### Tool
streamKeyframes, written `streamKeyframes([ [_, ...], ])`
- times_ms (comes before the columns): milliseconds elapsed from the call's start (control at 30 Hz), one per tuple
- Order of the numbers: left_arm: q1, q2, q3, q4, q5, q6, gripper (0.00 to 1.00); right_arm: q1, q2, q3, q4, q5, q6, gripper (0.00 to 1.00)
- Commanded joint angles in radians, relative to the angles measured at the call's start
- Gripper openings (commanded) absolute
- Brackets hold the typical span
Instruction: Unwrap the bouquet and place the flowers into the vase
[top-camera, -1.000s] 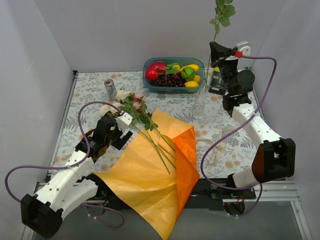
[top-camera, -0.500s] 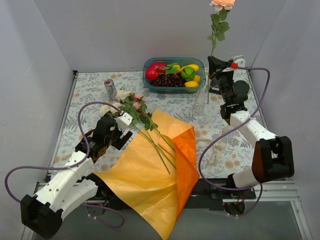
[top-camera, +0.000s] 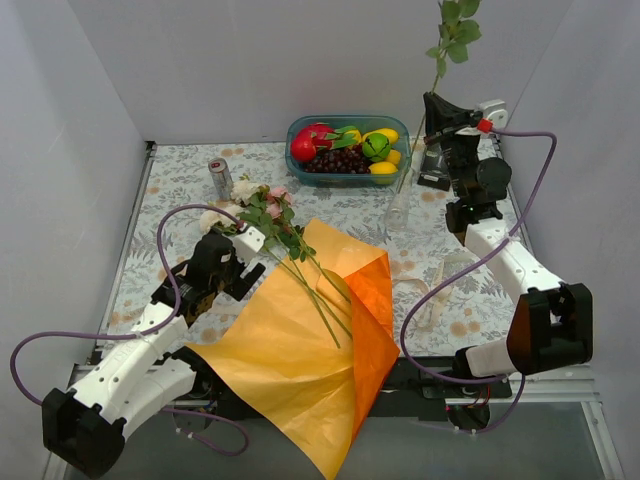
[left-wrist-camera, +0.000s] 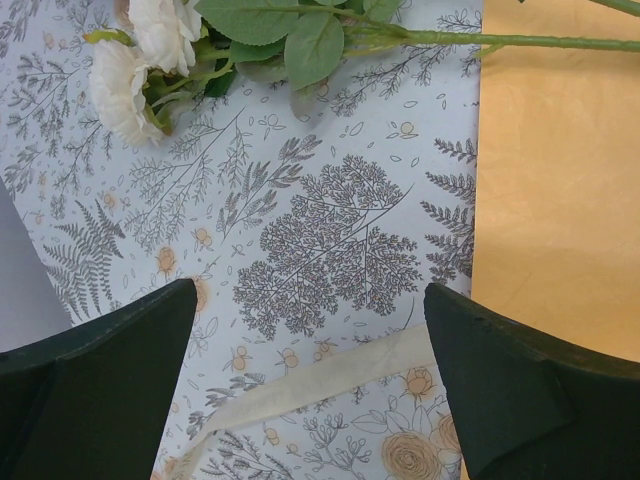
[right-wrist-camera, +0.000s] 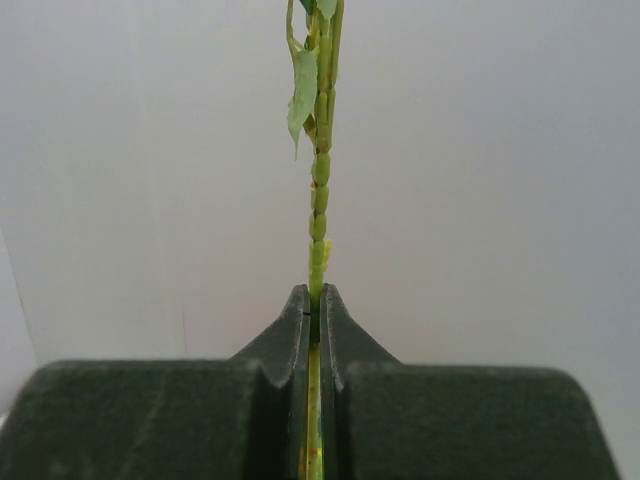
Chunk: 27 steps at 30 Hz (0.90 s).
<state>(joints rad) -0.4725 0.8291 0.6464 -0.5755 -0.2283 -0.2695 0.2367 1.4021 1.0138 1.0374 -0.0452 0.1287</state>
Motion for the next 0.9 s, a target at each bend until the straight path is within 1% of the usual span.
streamKeyframes([
  [0, 0.0, -0.013, -0.013, 0.026, -0.005, -0.014, 0.98, -0.002, -0.052, 0.112, 0.055, -0.005, -0.015, 0.01],
  [267, 0.0, -0.015, -0.03, 0.023, -0.002, -0.011, 0.98, -0.008, -0.017, 0.164, 0.062, -0.007, -0.005, 0.01],
  [867, 0.002, 0.015, -0.031, 0.043, 0.0, -0.01, 0.98, -0.028, -0.075, 0.123, 0.043, -0.022, -0.011, 0.01],
])
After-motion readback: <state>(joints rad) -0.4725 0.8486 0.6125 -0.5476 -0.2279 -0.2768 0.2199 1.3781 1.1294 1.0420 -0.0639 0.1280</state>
